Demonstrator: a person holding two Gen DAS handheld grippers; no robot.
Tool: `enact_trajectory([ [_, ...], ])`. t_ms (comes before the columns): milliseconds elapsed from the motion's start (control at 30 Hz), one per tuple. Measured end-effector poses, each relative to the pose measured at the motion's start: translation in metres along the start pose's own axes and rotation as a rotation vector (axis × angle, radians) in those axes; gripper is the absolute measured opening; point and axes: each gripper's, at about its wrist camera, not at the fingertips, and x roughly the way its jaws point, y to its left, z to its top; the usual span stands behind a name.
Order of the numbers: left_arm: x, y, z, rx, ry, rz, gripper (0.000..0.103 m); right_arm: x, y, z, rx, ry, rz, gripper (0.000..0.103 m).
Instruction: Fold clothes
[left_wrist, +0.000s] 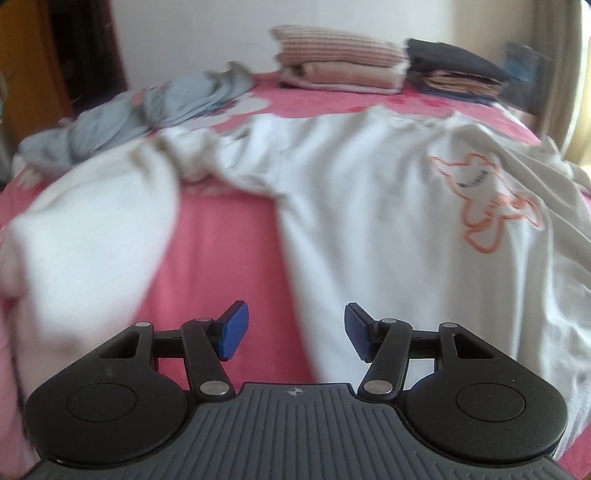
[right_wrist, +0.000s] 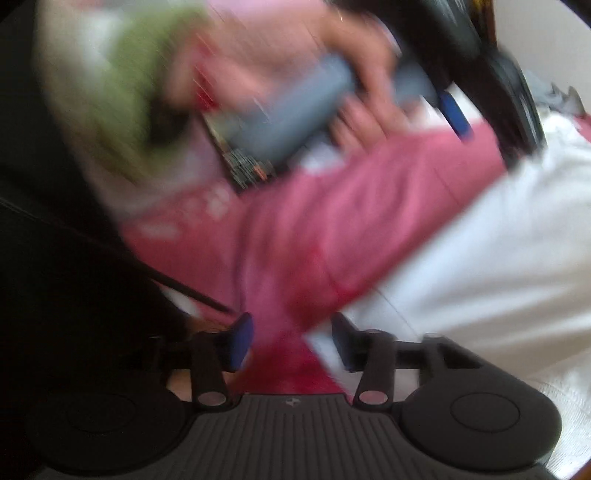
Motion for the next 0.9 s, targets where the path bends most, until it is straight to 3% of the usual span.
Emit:
enact_trajectory([
  [33, 0.001, -0.006, 0.0, 0.016, -0.003, -0.015, 0.058, -0.011, 0.001, -0.001, 0.009, -0.035, 0.017, 0.055],
  [100, 0.002, -0.019, -0.002, 0.048, -0.012, -0.043, 0.058, -0.034, -0.013, -0.008, 0.084, -0.077, -0.043, 0.056],
  [333, 0.014, -0.05, -0.013, 0.158, -0.024, -0.05, 0.058, -0.144, -0.106, -0.053, 0.436, -0.242, -0.506, 0.056],
  [500, 0.022, -0.05, -0.022, 0.126, 0.009, -0.037, 0.059, -0.219, -0.202, -0.074, 0.678, -0.423, -0.777, 0.057],
  [633, 0.023, -0.051, -0.025, 0.132, -0.001, -0.022, 0.062, -0.251, -0.295, -0.095, 0.923, -0.496, -0.797, 0.061],
  [767, 0.026, -0.053, -0.027, 0.125, -0.006, -0.002, 0.068, -0.253, -0.375, -0.111, 1.209, -0.582, -0.642, 0.062],
  [867, 0.028, -0.055, -0.029, 0.12, -0.022, 0.013, 0.073, -0.234, -0.416, -0.119, 1.374, -0.547, -0.613, 0.061],
  [900, 0.029, -0.055, -0.03, 0.12, -0.029, 0.016, 0.073, -0.229, -0.425, -0.121, 1.381, -0.561, -0.602, 0.057],
])
